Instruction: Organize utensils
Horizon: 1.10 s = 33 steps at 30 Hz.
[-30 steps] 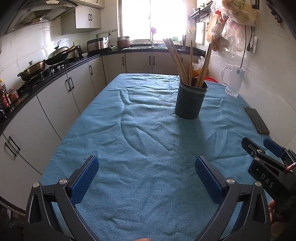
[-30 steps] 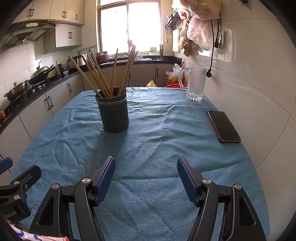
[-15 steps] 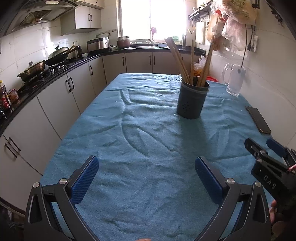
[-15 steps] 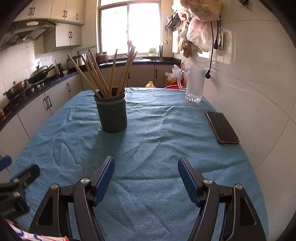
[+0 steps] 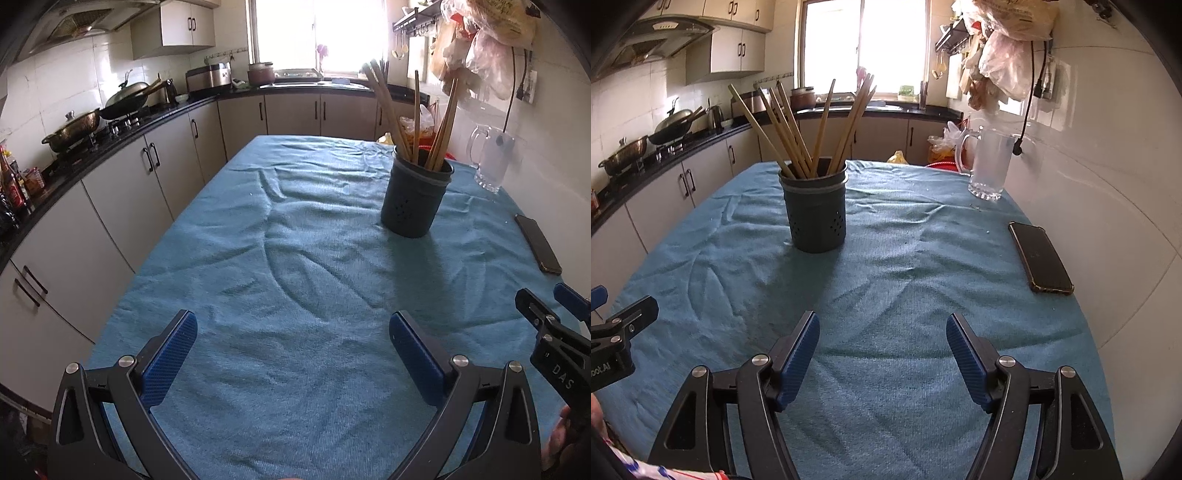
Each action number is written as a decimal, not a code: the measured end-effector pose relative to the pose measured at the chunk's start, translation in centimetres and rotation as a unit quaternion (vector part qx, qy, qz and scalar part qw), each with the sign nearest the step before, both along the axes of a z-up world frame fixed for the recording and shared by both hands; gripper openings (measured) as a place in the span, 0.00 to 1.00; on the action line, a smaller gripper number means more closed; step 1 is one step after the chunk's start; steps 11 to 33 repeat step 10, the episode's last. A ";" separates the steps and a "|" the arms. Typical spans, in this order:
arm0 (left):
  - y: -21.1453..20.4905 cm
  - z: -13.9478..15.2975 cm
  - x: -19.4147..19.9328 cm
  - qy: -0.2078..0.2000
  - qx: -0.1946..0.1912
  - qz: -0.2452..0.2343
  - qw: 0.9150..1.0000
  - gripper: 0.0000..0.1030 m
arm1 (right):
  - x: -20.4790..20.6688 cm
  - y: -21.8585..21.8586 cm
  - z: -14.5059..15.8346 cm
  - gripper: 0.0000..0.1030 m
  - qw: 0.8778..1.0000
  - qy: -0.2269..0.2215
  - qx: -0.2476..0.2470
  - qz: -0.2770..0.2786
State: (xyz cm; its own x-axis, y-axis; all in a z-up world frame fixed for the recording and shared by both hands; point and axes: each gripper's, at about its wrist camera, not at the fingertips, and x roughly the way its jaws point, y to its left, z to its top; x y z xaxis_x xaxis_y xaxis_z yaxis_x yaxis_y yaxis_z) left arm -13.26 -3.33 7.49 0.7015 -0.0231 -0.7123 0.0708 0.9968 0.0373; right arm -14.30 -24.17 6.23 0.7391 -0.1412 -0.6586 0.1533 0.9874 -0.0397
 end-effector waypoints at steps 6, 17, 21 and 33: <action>-0.3 -1.0 1.0 0.015 -0.002 -0.013 1.000 1.00 | 0.9 -0.4 -0.7 0.73 1.000 0.017 0.009 0.004; -0.5 -1.4 1.5 0.019 0.000 -0.016 1.000 1.00 | 1.4 -1.0 -1.1 0.73 1.000 0.025 0.014 0.001; -0.5 -1.4 1.5 0.019 0.000 -0.016 1.000 1.00 | 1.4 -1.0 -1.1 0.73 1.000 0.025 0.014 0.001; -0.5 -1.4 1.5 0.019 0.000 -0.016 1.000 1.00 | 1.4 -1.0 -1.1 0.73 1.000 0.025 0.014 0.001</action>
